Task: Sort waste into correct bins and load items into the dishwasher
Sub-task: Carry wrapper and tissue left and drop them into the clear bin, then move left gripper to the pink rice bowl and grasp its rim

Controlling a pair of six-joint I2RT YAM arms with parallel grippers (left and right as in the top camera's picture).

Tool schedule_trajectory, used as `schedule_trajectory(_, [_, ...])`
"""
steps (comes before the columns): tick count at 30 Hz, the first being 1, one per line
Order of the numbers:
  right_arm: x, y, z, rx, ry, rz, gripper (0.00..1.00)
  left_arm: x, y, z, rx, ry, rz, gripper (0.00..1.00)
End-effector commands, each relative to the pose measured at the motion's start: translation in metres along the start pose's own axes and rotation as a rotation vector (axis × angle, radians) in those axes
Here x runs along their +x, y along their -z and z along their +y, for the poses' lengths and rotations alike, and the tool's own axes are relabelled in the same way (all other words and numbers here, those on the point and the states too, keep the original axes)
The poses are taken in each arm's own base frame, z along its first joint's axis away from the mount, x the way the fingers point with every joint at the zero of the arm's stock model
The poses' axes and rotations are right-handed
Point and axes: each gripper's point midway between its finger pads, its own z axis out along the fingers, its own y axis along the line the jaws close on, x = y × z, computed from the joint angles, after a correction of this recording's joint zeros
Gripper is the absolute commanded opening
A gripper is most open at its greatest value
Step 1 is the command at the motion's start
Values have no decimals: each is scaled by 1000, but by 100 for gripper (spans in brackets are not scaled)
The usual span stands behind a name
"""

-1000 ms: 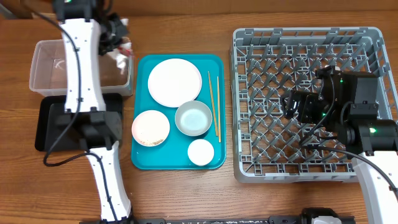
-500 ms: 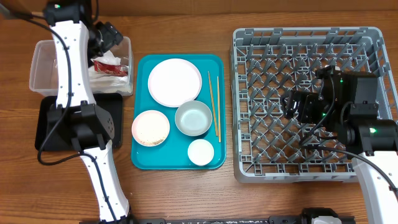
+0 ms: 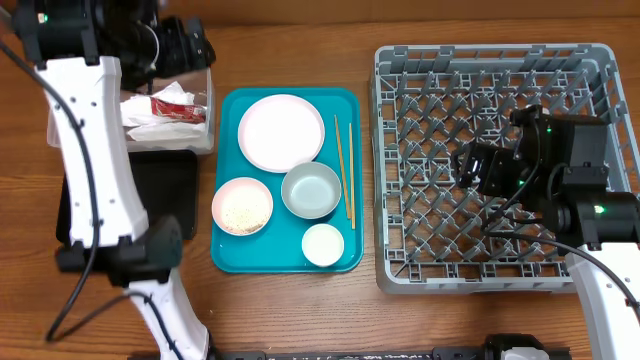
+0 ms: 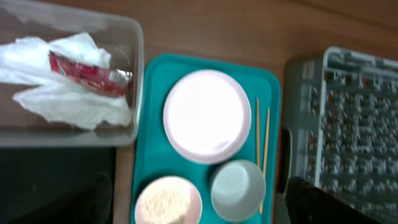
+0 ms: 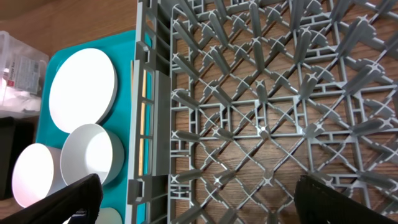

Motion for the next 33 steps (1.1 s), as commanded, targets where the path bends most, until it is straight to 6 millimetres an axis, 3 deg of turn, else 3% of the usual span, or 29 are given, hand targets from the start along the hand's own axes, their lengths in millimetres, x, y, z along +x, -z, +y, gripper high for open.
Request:
schedule_trajectory(1, [-8,6,3,-12,-10,-25,100,35,24,-8,12,-62,35,90])
schedule_trajectory(3, [-6,6,3,-9,-13,-15,100,65,16,-12,4,-82,120,90])
schedule_trajectory(6, [-5,6,3,-8,-14,-13,100,114,-19,-20,-25,-163,315,88])
schedule_trajectory(7, [-5,6,3,-8,-14,-13,100,121,-27,-20,-39,-177,346,88])
schedule_trajectory(8, [-5,6,2,-8,-14,-10,100,137,-46,-22,-61,-227,404,88])
schedule_trajectory(15, [-1,6,2,-5,-18,2,100,191,-122,-41,-44,-441,508,88])
schedule_trajectory(19, [0,6,1,-3,-19,8,100,218,-156,-38,-45,-546,533,86])
schedule_trajectory(28, [0,6,1,-3,-19,8,100,252,-174,-14,-96,-526,610,73])
schedule_trajectory(33, [0,6,1,-3,-19,8,100,262,-187,12,-223,-469,601,66])
